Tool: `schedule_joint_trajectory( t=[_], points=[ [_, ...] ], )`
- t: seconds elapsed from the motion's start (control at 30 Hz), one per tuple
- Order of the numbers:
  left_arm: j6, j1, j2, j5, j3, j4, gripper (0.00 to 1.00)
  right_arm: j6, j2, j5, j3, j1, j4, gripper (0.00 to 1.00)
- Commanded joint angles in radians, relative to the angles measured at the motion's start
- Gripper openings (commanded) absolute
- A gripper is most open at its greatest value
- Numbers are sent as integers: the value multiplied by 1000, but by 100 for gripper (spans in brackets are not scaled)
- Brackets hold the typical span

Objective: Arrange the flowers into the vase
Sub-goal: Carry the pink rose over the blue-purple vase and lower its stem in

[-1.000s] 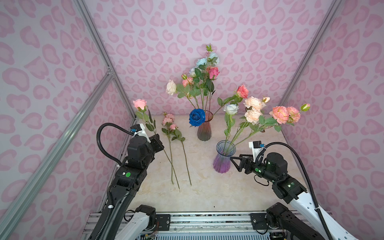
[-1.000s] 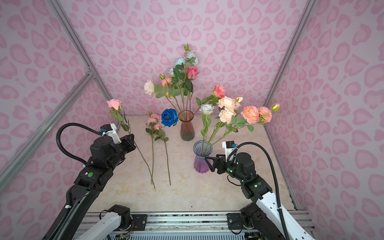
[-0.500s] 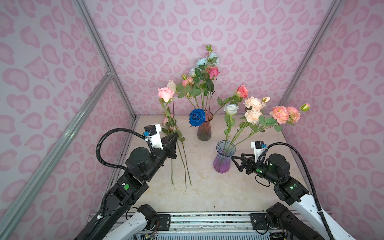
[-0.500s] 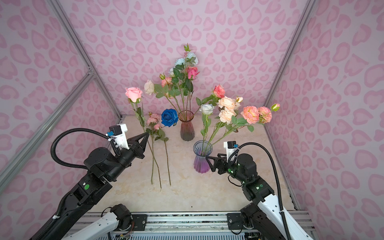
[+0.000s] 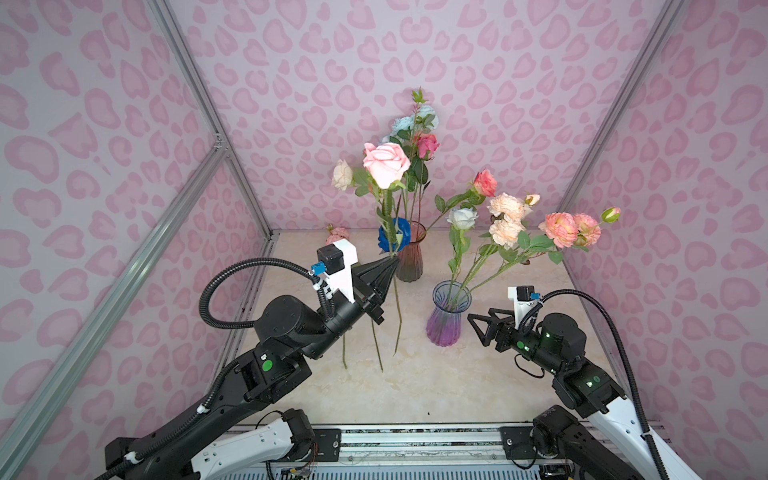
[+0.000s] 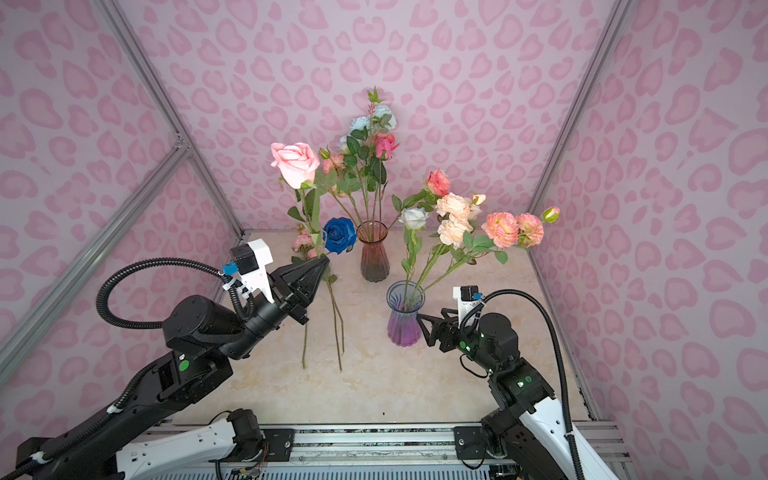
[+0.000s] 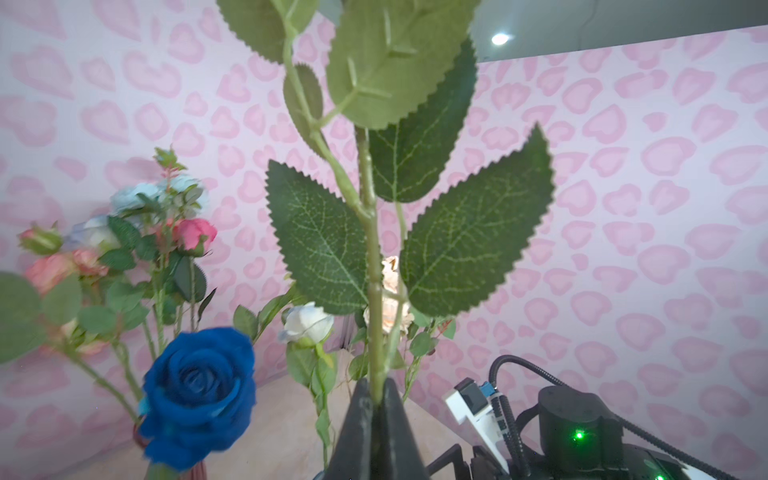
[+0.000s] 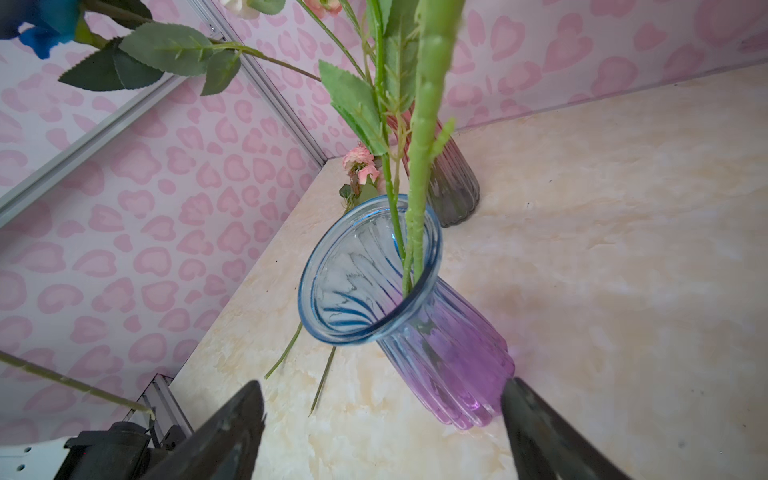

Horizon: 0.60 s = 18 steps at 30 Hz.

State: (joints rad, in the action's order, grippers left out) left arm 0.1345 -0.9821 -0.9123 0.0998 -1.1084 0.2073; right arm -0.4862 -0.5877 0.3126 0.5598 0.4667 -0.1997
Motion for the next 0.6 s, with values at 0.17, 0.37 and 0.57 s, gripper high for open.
schedule_joint_trajectory(
  t=[0.17,0.37,0.57],
  points=[
    [-134,-6,-224,-43,-137,281,3,20,14,-29,-5,-1,2,90],
    [-119,-6,-384,-66,-230,405,3,18,23,-35,3,-6,-4,90],
    [-100,-6,-497,-36,-252,486,3,17,55,-35,-3,-9,-17,91]
  ],
)
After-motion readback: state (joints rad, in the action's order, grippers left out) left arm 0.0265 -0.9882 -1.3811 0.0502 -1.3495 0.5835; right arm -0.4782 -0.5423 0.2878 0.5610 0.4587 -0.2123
